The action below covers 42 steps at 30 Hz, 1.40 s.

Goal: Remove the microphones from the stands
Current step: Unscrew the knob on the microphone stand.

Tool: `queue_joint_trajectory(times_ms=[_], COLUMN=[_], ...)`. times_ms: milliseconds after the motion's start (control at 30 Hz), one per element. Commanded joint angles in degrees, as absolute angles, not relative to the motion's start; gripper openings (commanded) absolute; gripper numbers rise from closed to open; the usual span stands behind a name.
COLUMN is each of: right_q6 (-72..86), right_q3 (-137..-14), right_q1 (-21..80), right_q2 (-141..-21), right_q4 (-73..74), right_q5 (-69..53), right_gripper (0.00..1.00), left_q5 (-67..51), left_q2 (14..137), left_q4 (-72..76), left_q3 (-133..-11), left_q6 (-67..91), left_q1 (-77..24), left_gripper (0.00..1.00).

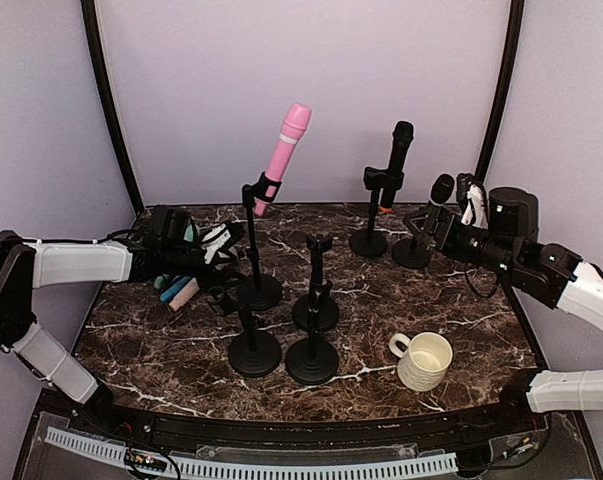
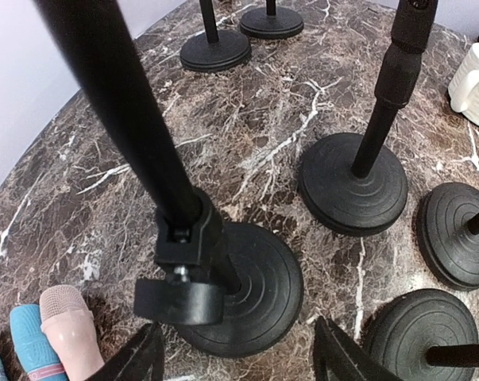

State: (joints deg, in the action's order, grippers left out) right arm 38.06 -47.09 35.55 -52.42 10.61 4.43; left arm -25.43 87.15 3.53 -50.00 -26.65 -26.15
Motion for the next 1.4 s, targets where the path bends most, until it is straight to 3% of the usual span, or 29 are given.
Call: queue_joint_trajectory(times_ms=[0, 333, 567, 1100, 1367], right_q6=[38.35, 38.58, 38.54, 38.06, 37.78], right_q3=[-46.49, -46.25, -46.38, -46.41, -46.49], right_q1=[35.24, 35.24, 35.23, 35.24, 35.24], right_q2=[-52.03, -52.12, -51.52, -52.19, -52.43], right_q4=[7.91, 7.21, 8.13, 7.72, 7.94], right_q5=[4.04, 3.95, 4.59, 3.85, 4.07], right_gripper=[0.90, 0.90, 0.90, 0.90, 0.90], left_q5=[-21.61, -9.75, -8.06, -4.81, -2.16], left_q2=[80.53, 77.62, 80.32, 85.11, 86.05], left_q4=[12.09, 22.76, 24.45, 26.68, 28.29], left_q3=[-44.88, -39.40, -41.12, -42.85, -42.28], left_q6=[-29.07, -39.97, -42.04, -46.25, -48.13], left_q1=[-26.95, -31.21, -32.05, -33.52, -34.78], left_gripper=[0.68, 0.65, 0.53, 0.50, 0.42])
